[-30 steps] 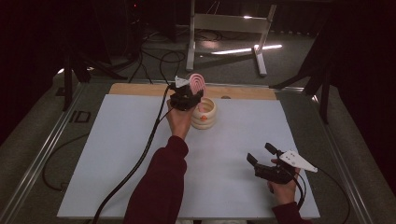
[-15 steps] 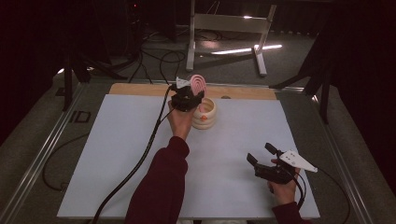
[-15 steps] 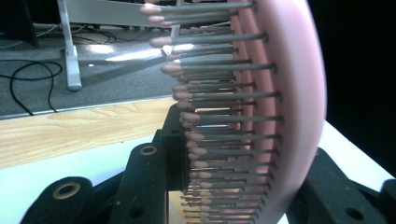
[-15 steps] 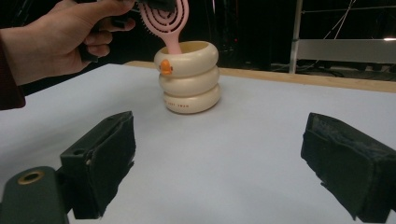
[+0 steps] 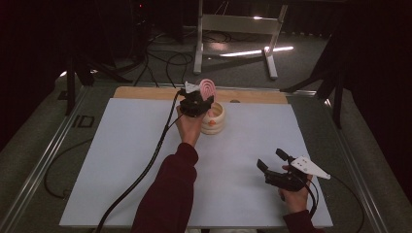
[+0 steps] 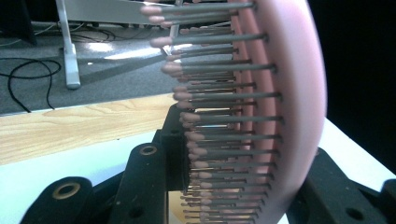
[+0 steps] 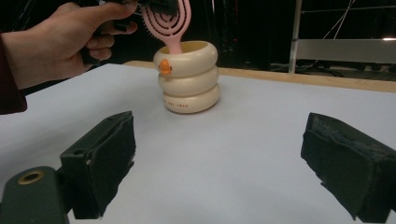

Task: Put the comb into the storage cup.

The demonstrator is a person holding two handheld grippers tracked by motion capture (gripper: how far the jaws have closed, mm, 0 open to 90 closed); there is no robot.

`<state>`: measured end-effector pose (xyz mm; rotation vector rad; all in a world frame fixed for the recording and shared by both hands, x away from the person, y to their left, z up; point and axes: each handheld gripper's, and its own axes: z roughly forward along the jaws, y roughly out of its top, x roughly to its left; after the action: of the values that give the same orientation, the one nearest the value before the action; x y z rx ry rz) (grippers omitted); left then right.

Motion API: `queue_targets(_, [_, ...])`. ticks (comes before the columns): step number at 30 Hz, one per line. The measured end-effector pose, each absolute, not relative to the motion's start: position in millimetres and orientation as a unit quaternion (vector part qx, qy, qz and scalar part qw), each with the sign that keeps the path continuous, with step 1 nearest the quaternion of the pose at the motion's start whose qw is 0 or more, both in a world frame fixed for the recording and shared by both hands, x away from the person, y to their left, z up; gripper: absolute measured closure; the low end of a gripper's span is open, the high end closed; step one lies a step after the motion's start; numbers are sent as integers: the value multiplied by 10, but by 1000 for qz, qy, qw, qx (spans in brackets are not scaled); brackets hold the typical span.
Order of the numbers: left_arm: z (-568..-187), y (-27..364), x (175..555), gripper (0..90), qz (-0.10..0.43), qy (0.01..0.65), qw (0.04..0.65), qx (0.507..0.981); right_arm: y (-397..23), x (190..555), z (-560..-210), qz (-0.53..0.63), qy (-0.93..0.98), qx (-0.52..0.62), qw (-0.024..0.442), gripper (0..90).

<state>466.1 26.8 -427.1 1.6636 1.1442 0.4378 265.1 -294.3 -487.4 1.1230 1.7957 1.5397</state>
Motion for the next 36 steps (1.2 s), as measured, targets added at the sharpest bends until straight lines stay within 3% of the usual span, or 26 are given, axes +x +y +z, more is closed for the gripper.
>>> queue_targets(36, [-4330, 227, 4680, 637, 171, 473, 510, 698, -2933, 2660, -4886, 566, 664, 415, 258, 99])
